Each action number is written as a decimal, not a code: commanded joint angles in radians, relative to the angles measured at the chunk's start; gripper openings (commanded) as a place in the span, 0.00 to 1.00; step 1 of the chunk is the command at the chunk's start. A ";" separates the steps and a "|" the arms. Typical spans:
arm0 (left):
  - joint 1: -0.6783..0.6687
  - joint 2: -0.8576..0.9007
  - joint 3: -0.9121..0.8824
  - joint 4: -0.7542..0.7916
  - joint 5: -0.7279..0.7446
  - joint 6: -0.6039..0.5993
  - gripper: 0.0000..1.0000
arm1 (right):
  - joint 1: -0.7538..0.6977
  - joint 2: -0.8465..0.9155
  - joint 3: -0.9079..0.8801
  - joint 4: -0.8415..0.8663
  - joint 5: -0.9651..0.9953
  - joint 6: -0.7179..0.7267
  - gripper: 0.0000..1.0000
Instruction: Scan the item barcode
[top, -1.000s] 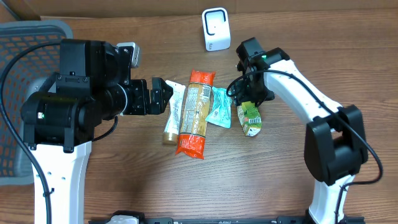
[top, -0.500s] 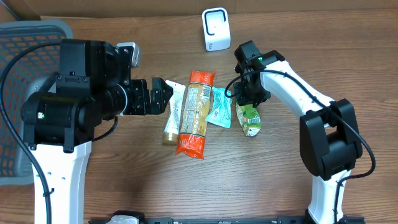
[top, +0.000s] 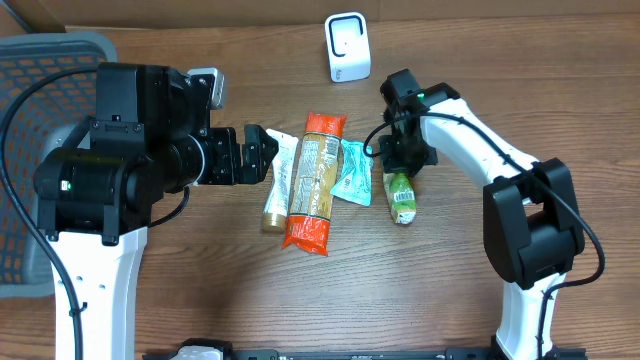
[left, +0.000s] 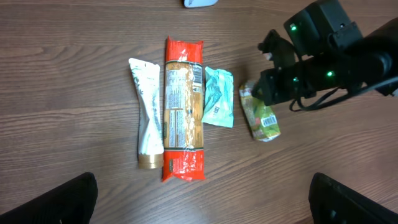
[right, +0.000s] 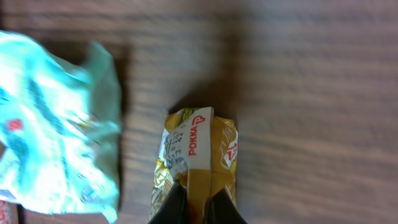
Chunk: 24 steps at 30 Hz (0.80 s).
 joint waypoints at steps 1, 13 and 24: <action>-0.008 0.006 0.003 0.001 0.008 0.022 1.00 | -0.072 -0.028 0.056 -0.045 -0.003 0.161 0.04; -0.008 0.006 0.003 0.001 0.008 0.022 0.99 | -0.235 -0.050 0.060 -0.095 -0.180 0.165 0.28; -0.008 0.006 0.003 0.001 0.008 0.022 1.00 | -0.349 -0.087 0.112 -0.219 -0.101 0.116 0.43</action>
